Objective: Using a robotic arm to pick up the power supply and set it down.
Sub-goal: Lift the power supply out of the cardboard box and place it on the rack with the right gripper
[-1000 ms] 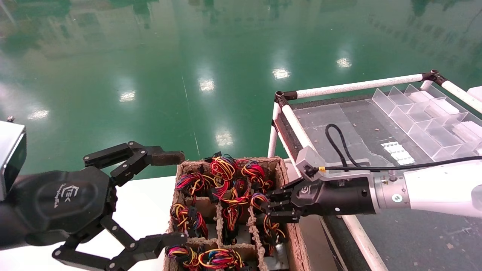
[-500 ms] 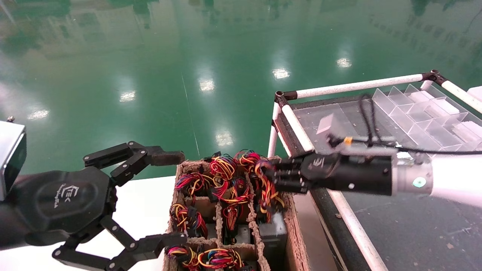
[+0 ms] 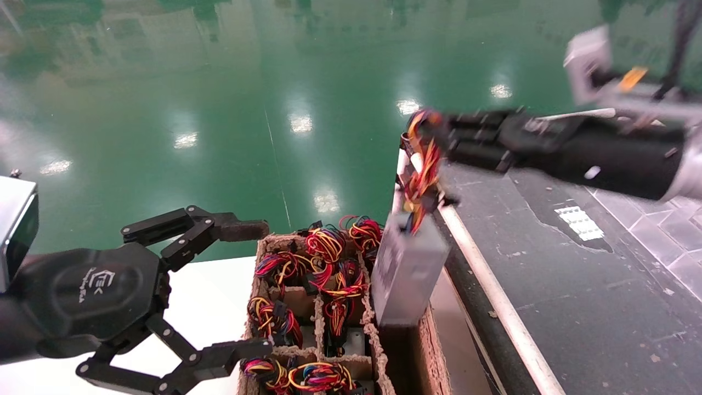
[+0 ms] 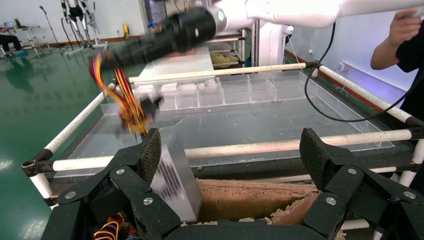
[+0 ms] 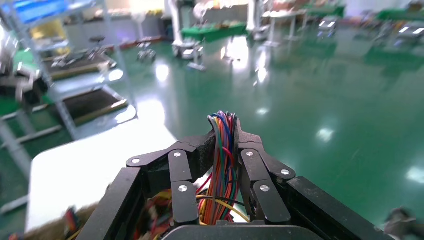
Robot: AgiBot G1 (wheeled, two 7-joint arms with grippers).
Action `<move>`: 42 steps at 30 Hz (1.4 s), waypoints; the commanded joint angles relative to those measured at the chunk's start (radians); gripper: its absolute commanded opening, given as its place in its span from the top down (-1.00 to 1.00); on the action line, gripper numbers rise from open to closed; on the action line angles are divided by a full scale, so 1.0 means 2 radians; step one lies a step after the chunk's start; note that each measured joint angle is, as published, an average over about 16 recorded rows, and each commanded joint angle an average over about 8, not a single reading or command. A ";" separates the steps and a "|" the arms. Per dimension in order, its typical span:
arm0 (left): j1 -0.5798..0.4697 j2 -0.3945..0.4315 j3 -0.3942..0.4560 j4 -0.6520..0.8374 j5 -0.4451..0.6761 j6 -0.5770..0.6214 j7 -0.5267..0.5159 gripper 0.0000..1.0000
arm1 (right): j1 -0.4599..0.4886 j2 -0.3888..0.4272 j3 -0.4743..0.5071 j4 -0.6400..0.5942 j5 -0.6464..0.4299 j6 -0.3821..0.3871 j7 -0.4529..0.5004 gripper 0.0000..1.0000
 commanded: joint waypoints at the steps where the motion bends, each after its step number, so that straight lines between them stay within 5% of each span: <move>1: 0.000 0.000 0.000 0.000 0.000 0.000 0.000 -1.00 | 0.009 0.009 0.003 0.006 0.011 0.001 0.009 1.00; 7: 0.000 0.000 0.000 0.000 0.000 0.000 0.000 -1.00 | 0.051 0.011 0.002 -0.031 0.006 0.049 -0.008 1.00; 16: 0.000 0.000 0.000 0.000 0.000 0.000 0.000 -1.00 | 0.094 -0.022 -0.004 -0.101 -0.012 0.232 -0.031 1.00; 23: 0.000 0.000 0.000 0.000 0.000 0.000 0.000 -1.00 | 0.096 -0.046 -0.009 -0.125 -0.021 0.322 -0.025 1.00; 31: 0.000 0.000 0.000 0.000 0.000 0.000 0.000 -1.00 | 0.084 -0.056 -0.017 -0.126 -0.031 0.367 -0.025 1.00; 42: 0.000 0.000 0.000 0.000 0.000 0.000 0.000 -1.00 | 0.068 -0.072 -0.020 -0.119 -0.036 0.362 -0.011 1.00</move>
